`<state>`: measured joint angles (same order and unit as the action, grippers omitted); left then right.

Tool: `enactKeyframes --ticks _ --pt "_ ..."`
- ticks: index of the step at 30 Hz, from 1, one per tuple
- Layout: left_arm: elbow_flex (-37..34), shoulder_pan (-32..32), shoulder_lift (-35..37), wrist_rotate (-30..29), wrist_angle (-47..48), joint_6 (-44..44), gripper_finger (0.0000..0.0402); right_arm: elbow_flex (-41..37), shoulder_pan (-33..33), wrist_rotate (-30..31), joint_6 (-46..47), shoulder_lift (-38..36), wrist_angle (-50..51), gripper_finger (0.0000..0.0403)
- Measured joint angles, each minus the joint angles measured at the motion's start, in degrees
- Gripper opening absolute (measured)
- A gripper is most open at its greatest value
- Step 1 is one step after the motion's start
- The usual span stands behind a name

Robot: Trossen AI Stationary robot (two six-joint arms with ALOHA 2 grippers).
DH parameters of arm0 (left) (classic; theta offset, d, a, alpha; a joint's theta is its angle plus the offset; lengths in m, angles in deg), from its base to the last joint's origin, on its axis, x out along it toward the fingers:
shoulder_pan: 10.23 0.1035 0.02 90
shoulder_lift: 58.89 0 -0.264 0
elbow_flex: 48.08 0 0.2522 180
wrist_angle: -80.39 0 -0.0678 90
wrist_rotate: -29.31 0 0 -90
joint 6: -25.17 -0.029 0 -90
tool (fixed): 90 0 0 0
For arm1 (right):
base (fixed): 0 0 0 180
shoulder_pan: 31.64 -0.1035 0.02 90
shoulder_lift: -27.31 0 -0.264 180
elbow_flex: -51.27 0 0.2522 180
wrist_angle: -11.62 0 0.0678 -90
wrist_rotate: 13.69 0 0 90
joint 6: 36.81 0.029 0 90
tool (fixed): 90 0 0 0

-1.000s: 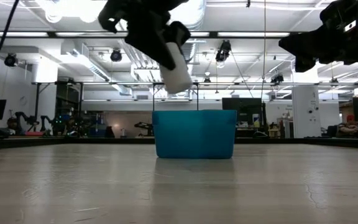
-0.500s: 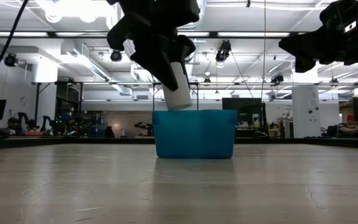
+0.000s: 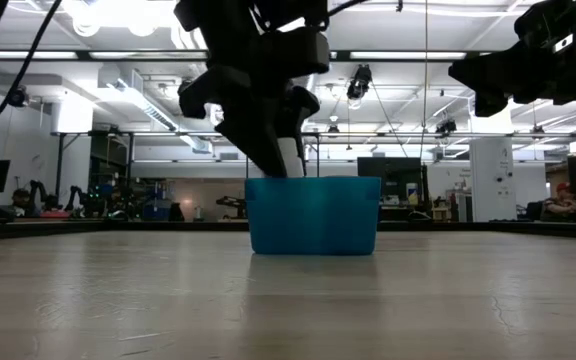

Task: Pick and place pill bottles into a basket
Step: Put the medicine bottle into the blue bin

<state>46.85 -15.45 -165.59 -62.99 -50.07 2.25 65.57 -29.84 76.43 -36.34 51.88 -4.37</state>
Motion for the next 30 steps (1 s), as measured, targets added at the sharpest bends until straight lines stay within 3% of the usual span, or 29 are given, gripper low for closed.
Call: enactKeyframes --ticks 16,30 --pt "-0.9 0.6 -0.6 -0.1 -0.8 0.1 0.0173 0.0 0.0 0.0 0.0 0.0 0.5 0.0038" --pt "-0.6 0.8 -5.8 -0.2 -1.8 0.0 0.0173 0.0 0.0 0.1 0.0 0.0 0.8 0.0038"
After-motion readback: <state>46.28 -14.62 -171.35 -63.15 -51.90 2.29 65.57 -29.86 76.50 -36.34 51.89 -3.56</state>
